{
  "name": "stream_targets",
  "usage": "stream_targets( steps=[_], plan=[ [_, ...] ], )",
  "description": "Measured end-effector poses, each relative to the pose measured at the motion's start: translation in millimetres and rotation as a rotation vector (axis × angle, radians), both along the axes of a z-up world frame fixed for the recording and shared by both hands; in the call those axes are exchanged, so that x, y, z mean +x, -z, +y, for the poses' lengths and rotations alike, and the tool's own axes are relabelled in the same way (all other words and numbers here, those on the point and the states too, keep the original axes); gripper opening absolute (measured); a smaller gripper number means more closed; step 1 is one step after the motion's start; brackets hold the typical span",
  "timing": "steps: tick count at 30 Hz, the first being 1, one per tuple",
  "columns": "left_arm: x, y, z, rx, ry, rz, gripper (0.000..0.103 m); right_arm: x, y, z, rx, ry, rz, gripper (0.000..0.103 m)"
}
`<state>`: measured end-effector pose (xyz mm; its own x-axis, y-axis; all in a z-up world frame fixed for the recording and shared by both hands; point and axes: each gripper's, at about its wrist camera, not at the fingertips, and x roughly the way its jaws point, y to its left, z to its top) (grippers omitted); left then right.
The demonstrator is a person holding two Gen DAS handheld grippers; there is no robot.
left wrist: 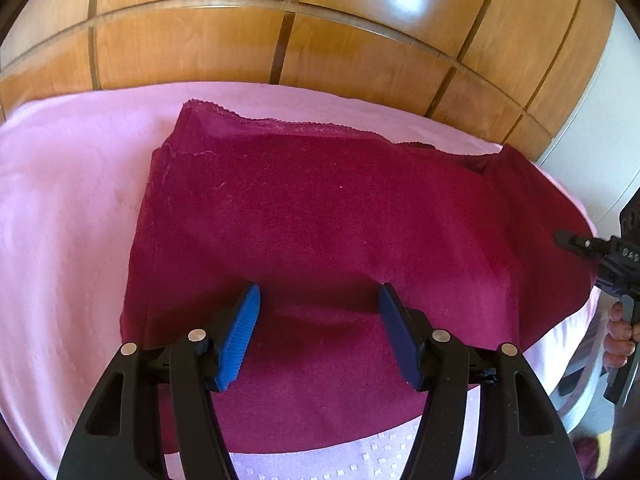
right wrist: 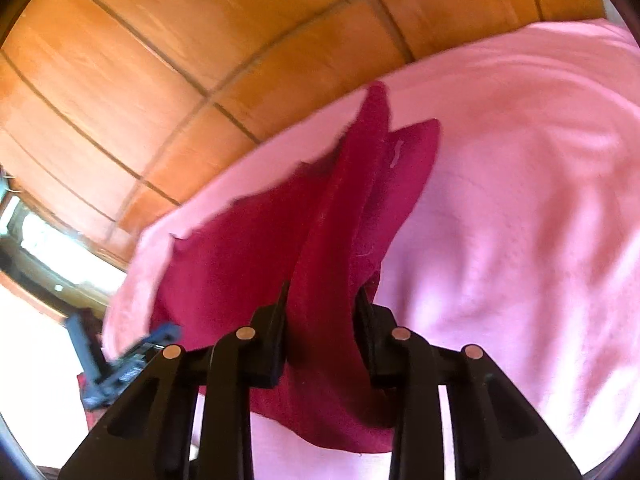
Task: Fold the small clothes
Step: 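Grasp the folded sweater edge with the right gripper and lift it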
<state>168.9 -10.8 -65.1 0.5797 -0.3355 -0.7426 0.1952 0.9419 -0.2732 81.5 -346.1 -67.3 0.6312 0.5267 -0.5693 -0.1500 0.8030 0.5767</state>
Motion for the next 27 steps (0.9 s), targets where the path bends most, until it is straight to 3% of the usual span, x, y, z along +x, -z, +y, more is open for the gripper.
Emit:
stream_targets(
  steps=[5,13,20,25,27],
  plan=[
    [-0.7,-3.6,12.0,-0.100,0.004,0.012,0.060,2.9,-29.7,43.0,0.029,-0.088,-0.054,0.026],
    [-8.0,-12.3,52.1,-0.323,-0.029,0.010,0.060,14.1,-61.2,159.8,-0.005,-0.303,-0.124,0.024],
    [-26.4,-20.3,120.6,-0.588,-0.104,-0.001,0.060,15.1,-39.0,244.9,-0.117,-0.437,-0.107,0.024],
    [-27.1,-24.0,138.9,-0.660,-0.104,0.005,0.063,0.7,-14.4,284.2,-0.283,-0.491,-0.142,0.025],
    [-23.5,-23.9,140.6,-0.674,-0.096,0.022,0.067,-6.2,-9.6,289.1,-0.328,-0.501,-0.174,0.030]
  ],
)
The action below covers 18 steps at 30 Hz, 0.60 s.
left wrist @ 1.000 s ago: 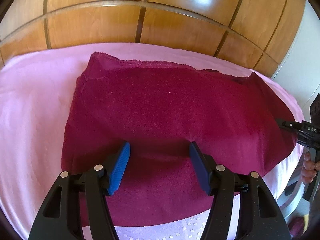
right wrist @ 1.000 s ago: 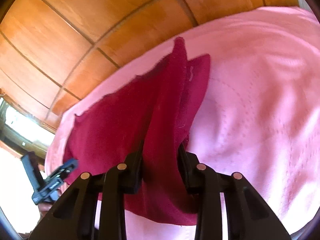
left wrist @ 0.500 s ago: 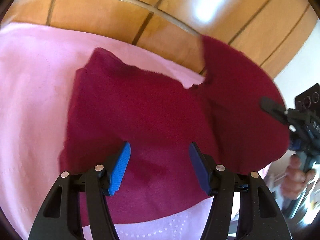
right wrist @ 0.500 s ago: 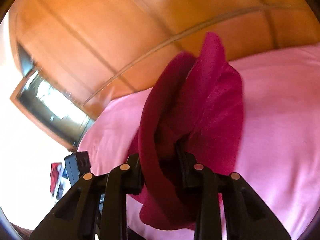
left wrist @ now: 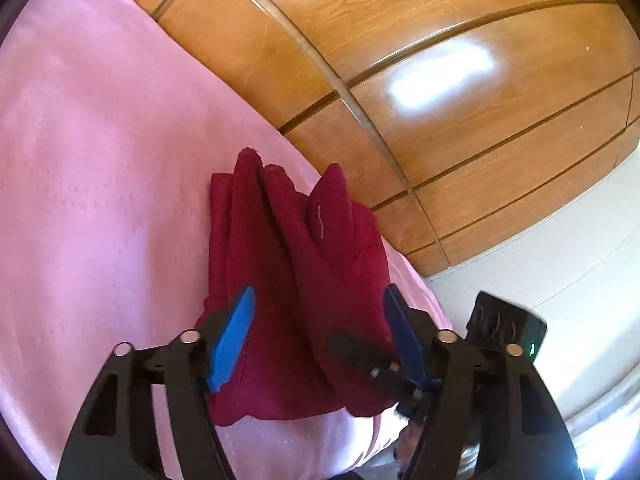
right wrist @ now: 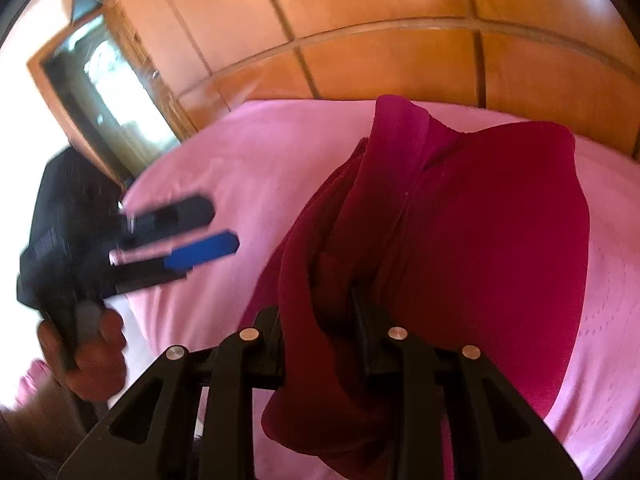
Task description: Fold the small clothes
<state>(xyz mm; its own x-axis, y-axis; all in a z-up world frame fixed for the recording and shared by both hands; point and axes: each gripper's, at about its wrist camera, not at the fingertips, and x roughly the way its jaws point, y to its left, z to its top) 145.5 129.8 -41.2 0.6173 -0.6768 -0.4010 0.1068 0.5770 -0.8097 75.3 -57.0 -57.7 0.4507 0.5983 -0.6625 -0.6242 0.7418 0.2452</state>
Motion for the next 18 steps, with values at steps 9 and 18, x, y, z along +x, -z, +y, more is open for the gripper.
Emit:
stream_targets(
  steps=[9,18],
  plan=[
    [26.1,0.9,-21.8,-0.021,0.082,0.064,0.084,-26.3,-12.1,-49.6,0.169,-0.095,0.012,0.089],
    [57.9,6.1,-43.2,0.030,0.123,0.165,0.085,-34.5,14.3,-135.7,0.151,0.136,0.078,0.100]
  ],
)
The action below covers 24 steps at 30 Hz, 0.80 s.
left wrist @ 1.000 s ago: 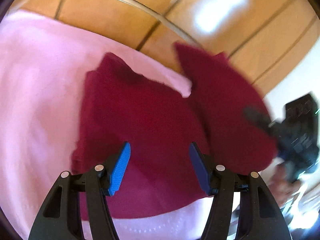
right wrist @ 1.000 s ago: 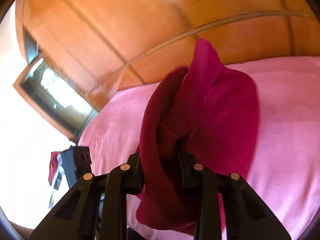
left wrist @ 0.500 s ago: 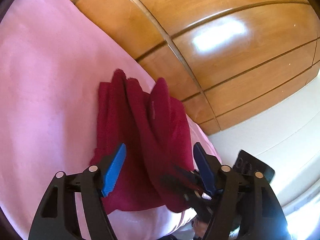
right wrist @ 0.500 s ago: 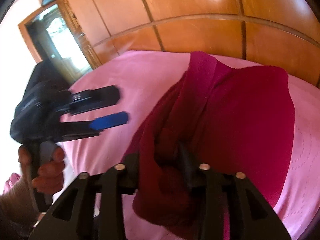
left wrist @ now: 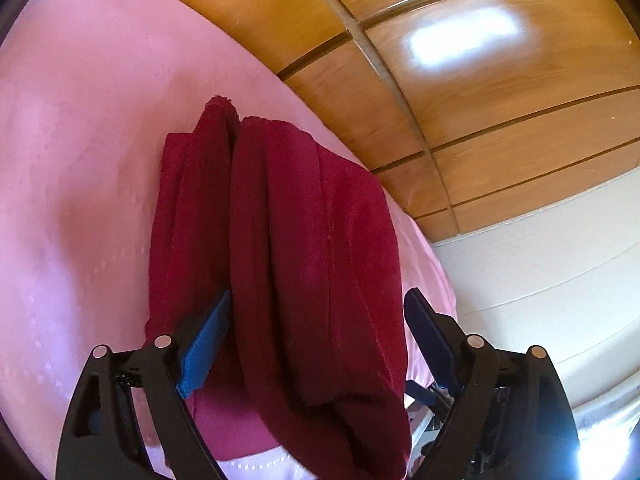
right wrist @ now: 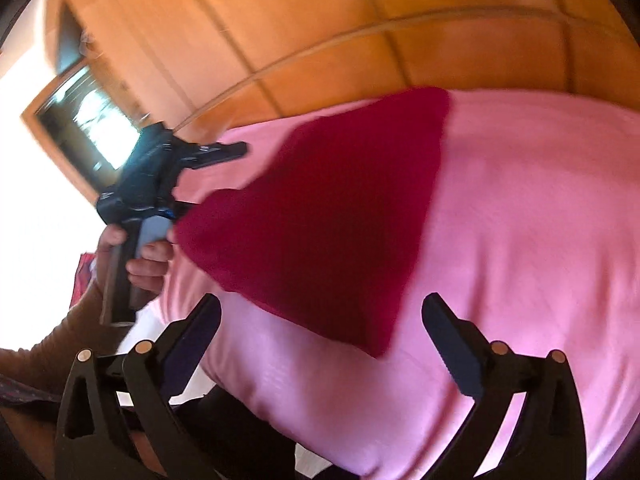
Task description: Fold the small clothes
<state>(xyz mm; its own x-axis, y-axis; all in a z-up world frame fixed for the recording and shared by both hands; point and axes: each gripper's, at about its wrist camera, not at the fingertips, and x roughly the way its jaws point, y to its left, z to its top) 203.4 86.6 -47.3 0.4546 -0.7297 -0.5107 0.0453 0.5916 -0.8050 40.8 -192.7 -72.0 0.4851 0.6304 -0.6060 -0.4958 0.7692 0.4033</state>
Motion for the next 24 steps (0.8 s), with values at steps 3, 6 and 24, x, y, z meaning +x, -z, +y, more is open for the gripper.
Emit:
stream_targets(
  steps=[3,6,24],
  plan=[
    [-6.0,-1.2,0.0,0.025,0.014,0.016,0.073,-1.7,2.7,-10.0,0.013,0.045,-0.006,0.100],
    [-4.8,-1.7,-11.6,0.124,0.040,0.026,0.052,-7.0,-1.2,-7.2,0.000,0.048,-0.075,0.100],
    [-48.2,-0.3,18.1,0.498,-0.074,-0.060,0.046,-22.3,11.9,89.8,-0.163,-0.081,-0.176,0.099]
  ],
)
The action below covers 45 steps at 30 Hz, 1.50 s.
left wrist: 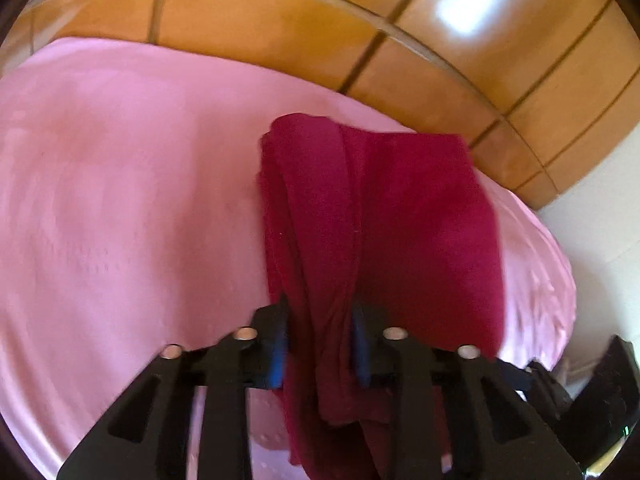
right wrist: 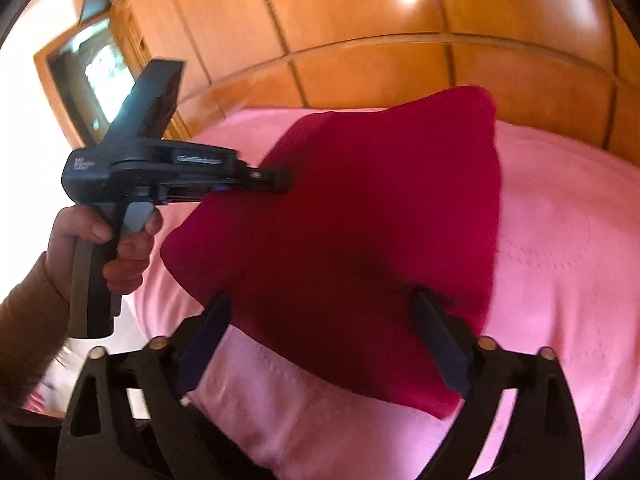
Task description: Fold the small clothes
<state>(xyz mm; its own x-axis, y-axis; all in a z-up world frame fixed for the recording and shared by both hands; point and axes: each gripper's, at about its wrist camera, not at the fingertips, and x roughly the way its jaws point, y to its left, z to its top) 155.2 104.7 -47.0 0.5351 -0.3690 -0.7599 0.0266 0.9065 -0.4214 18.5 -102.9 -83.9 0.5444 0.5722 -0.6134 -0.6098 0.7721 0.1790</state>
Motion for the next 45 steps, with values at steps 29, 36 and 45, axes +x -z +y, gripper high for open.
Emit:
stream_targets(
  steps=[29,36,45],
  plan=[
    [-10.1,24.9,-8.6,0.170,-0.070,-0.085,0.070,187.0,-10.0,23.4,0.037,0.113,0.198,0.093],
    [-17.3,16.1,-9.4,0.133,-0.063,-0.114,0.070,166.9,-24.4,10.5,0.068,0.107,0.128,0.099],
    [-24.6,12.9,-16.8,0.182,-0.042,-0.140,0.070,148.4,-19.4,-54.8,0.269,0.170,0.195,0.100]
  ],
)
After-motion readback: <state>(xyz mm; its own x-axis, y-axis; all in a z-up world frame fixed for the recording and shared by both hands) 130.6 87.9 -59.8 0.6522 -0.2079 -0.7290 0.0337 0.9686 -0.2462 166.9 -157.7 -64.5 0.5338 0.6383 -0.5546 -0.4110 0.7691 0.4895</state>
